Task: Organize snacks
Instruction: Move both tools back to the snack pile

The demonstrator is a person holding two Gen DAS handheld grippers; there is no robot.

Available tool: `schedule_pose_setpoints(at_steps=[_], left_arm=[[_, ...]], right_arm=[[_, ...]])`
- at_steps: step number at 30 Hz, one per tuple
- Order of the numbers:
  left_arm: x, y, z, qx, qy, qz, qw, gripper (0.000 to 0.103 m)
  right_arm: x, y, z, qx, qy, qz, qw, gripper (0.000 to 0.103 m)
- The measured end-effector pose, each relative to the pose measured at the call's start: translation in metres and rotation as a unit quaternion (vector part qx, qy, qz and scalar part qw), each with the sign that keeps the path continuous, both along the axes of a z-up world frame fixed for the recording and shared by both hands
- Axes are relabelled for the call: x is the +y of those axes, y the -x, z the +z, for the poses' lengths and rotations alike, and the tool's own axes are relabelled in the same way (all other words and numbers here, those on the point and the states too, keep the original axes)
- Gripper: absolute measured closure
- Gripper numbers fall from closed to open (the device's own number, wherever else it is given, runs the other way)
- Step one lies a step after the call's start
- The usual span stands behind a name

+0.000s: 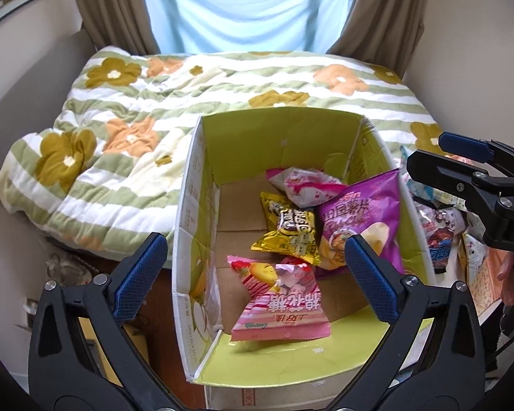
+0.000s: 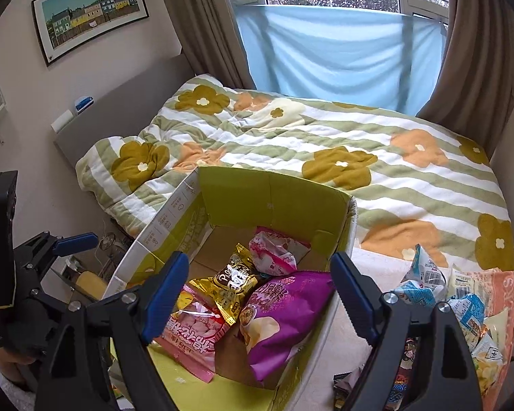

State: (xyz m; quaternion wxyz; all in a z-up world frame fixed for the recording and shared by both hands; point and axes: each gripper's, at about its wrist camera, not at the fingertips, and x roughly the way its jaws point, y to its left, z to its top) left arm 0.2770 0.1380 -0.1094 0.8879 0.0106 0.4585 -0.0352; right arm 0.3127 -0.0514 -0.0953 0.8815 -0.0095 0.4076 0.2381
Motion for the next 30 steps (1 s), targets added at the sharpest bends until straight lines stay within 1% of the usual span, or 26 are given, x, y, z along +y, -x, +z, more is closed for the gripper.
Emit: schedule_pose_setpoints(at_steps=[5,11,15,18,23,24,25,27,30], left_arm=[[-0.017,0.002,0.01,-0.013,0.015,-0.031,0.9993,0.0],[-0.055,0.005,0.019,-0.024,0.033,-0.067,0.9969,0.0],[-0.088,0.009,0.025,-0.03,0.038,-0.086,0.9951,0.0],[-0.122,0.012,0.027,-0.031,0.038,-0.101,0.9937,0.0],[-0.179,0.011,0.019,-0.014,0.043,-0.113,0.9926,0.0],[-0.19,0.01,0.017,-0.009,0.042,-0.114,0.9925,0.0],[-0.202,0.01,0.013,-0.004,0.042,-0.115,0.9924,0.0],[-0.224,0.01,0.005,0.005,0.045,-0.117,0.9922,0.0],[-0.252,0.01,-0.011,0.02,0.045,-0.121,0.9914,0.0]], right_arm=[[-0.024,0.016,0.015,-0.015,0.002,-0.035,0.999,0.021],[-0.075,0.034,0.027,-0.023,-0.002,-0.079,0.997,0.021],[-0.114,0.045,0.031,-0.03,0.007,-0.103,0.994,0.021],[-0.146,0.05,0.031,-0.029,0.008,-0.115,0.993,0.021],[-0.196,0.058,0.024,-0.032,0.03,-0.124,0.991,0.021],[-0.205,0.059,0.02,-0.032,0.034,-0.123,0.991,0.019],[-0.212,0.059,0.017,-0.031,0.037,-0.122,0.991,0.01],[-0.23,0.061,0.009,-0.035,0.035,-0.121,0.991,0.0],[-0.251,0.062,-0.004,-0.03,0.041,-0.12,0.991,0.0]])
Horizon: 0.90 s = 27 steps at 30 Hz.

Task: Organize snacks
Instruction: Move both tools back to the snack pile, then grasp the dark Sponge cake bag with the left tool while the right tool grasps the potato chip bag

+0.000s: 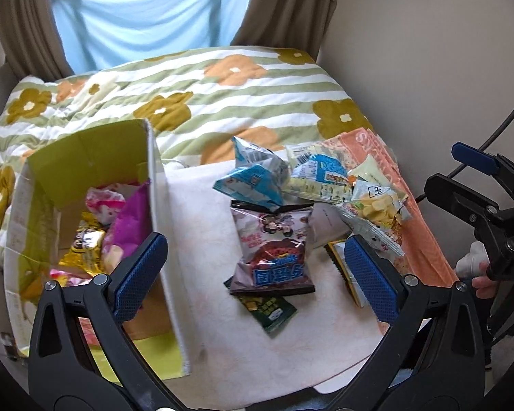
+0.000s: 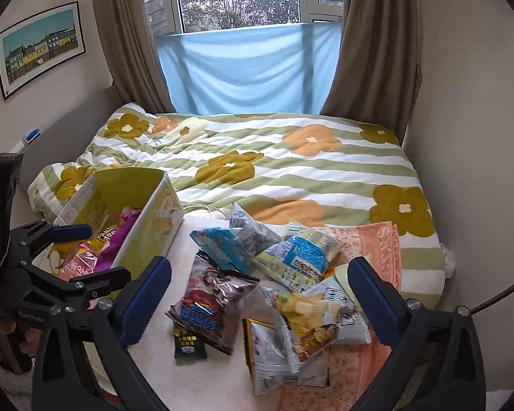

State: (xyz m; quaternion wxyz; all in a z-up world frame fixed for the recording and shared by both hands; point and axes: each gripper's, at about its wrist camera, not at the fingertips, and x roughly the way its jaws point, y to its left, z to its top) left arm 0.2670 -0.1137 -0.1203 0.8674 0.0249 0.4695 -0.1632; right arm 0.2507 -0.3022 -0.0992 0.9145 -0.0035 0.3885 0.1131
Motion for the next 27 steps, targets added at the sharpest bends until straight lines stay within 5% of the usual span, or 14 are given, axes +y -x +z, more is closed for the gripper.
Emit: schedule_pose_setpoints(at_steps=[7,25,27], left_arm=[[-0.041,-0.006,-0.05,0.039,-0.014,0.012,0.9991,0.0],[-0.045,-0.036,-0.145,0.074,-0.045,0.057,0.9946,0.001],[-0.045,-0.039,-0.151,0.079,-0.045,0.056,0.9943,0.009]], right_arm=[[-0.038,-0.004,-0.041,0.055,0.023,-0.004,0.998,0.0],[-0.04,-0.027,-0.117,0.067,0.042,0.026,0.997,0.0],[-0.038,-0.03,-0.122,0.068,0.049,0.032,0.996,0.0]])
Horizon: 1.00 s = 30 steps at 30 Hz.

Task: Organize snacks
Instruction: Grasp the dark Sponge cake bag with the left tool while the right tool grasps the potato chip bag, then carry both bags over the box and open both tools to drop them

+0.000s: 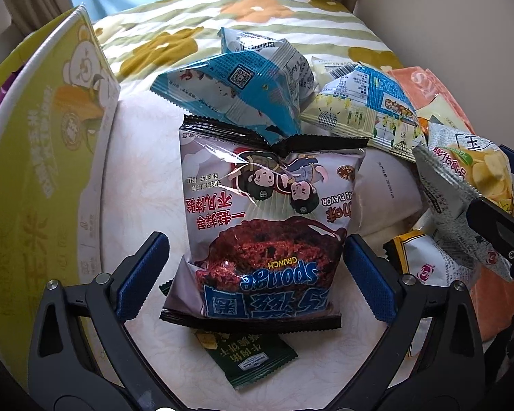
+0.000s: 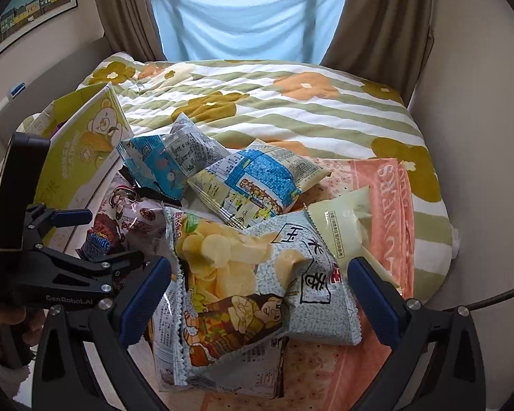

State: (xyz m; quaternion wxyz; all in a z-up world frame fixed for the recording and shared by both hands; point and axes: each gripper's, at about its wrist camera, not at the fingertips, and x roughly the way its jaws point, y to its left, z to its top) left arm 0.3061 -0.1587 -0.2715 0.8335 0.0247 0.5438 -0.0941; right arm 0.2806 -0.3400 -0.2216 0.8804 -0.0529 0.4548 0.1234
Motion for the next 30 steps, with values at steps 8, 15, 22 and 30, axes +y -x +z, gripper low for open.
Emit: schedule_pose_setpoints(at_steps=[8,15,22,30], left_arm=[[0.005,-0.002,-0.005,0.007,0.013,-0.001,0.9999,0.03],[0.003,0.001,0.001,0.005,0.013,-0.009,0.9999,0.041],[0.005,0.008,0.006,0.002,0.005,-0.01,0.9999,0.042],[0.007,0.016,0.014,-0.005,0.002,-0.009,0.9999,0.044]], right_arm=[[0.012,-0.003,-0.013,0.003,0.021,0.019,1.0,0.0],[0.023,-0.005,-0.018,0.002,0.054,0.033,0.998,0.0],[0.038,0.005,-0.034,0.02,0.097,0.057,0.993,0.007],[0.037,0.015,-0.03,0.01,0.088,0.056,0.995,0.02]])
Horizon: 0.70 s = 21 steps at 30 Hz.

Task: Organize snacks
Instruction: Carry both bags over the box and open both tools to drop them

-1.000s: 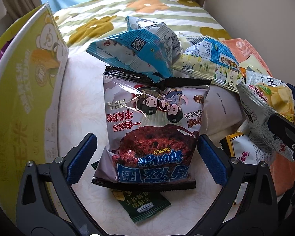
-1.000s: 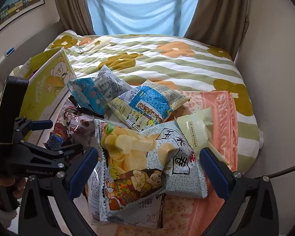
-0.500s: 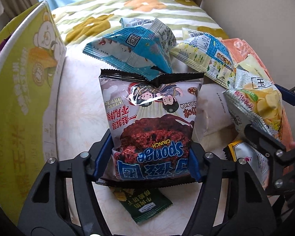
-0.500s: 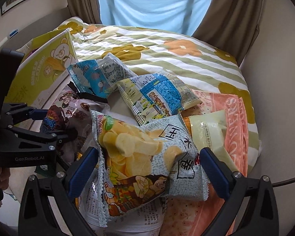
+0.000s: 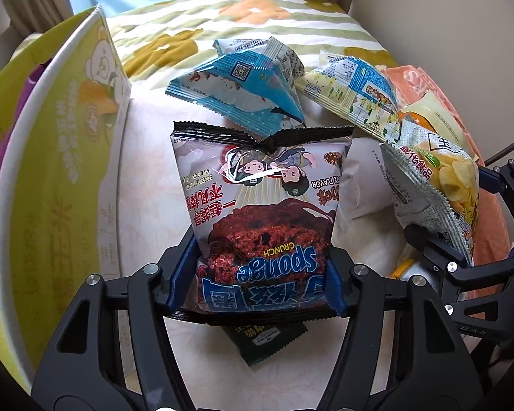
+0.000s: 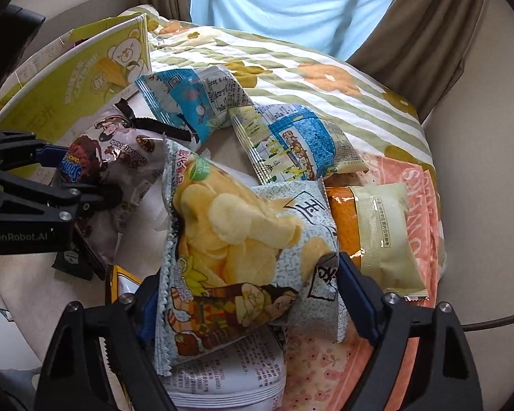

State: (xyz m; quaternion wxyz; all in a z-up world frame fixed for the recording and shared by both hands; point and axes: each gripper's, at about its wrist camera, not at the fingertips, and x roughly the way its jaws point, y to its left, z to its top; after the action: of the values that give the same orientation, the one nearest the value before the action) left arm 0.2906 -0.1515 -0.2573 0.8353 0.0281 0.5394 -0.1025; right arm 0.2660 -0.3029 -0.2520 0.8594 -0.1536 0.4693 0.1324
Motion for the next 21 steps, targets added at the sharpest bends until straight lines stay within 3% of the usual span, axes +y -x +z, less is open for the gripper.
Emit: schedule_pose_setpoints(at_steps=[9,15,21], left_arm=[[0.006,0.013,0.035,-0.031,0.008,0.006,0.9995,0.045],[0.021,0.024,0.081,-0.067,0.017,0.031,0.9972,0.045],[0.062,0.036,0.131,-0.107,0.024,0.073,0.9912,0.045]], right_arm=[[0.005,0.012,0.039,-0.036,-0.015,0.0,0.999,0.021],[0.01,0.017,0.077,-0.061,-0.036,0.015,0.997,0.02],[0.039,0.018,0.117,-0.08,-0.061,0.048,0.994,0.02]])
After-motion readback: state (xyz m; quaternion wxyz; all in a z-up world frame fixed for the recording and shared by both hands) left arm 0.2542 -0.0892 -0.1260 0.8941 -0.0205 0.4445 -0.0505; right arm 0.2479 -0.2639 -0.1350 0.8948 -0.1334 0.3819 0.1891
